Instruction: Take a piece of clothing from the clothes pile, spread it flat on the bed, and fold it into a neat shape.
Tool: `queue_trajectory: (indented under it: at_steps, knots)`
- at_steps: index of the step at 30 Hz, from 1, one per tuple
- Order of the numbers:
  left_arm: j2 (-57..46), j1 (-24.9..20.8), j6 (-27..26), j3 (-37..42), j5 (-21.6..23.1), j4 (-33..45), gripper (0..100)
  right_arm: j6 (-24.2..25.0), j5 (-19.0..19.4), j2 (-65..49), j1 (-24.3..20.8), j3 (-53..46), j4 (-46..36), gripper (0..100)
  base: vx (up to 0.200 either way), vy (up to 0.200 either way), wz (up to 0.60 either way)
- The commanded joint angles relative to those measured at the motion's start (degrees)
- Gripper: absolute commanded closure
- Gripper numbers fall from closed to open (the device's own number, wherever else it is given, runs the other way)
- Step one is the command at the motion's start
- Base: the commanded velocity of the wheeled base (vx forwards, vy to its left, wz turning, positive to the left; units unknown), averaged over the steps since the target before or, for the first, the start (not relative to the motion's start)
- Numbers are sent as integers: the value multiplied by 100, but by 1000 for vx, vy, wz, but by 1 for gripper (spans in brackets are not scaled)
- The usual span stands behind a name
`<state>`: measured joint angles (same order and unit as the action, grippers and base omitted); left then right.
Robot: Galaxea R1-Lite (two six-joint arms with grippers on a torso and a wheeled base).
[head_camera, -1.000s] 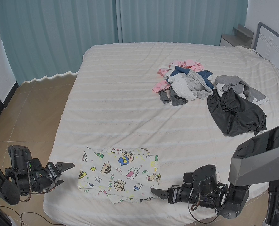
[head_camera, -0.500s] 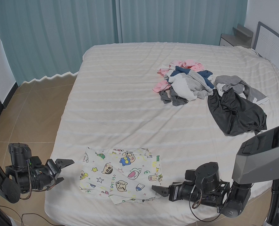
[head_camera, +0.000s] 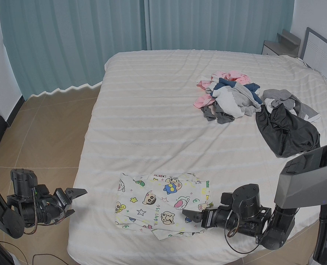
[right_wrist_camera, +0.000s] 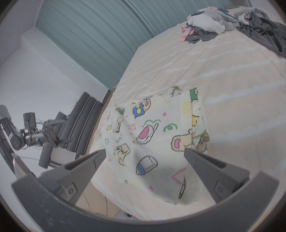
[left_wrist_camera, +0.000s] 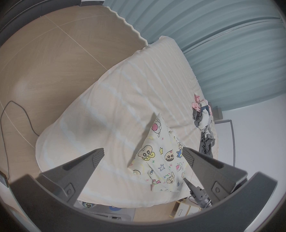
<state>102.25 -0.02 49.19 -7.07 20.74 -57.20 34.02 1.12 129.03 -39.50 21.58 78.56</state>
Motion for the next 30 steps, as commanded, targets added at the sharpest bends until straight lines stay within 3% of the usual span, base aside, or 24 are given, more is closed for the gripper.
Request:
queue_trajectory:
  at_steps: [1,9,14,20,23,26,30]
  knots:
    - [242,-77,-155,-49,1,-11,0,-1,2,-106,337,-84,-16,0,0,0,0]
    - [330,-419,-375,-471,-8,139,0,52,11,-264,715,-488,-16,0,0,0,0]
    - [1394,-419,-1658,-1174,-8,605,0,271,11,281,636,-426,81,0,0,0,0]
    - [2009,-648,-1720,-1508,53,482,0,685,11,615,566,-75,134,0,0,0,0]
    - [2123,-727,-1711,-1517,422,148,0,939,20,633,557,-40,178,0,0,0,0]
    - [2273,-841,-1711,-1578,713,-186,0,983,20,773,557,66,186,0,0,0,0]
    - [2519,-991,-1720,-1719,669,-441,0,992,28,835,575,127,257,0,0,0,0]
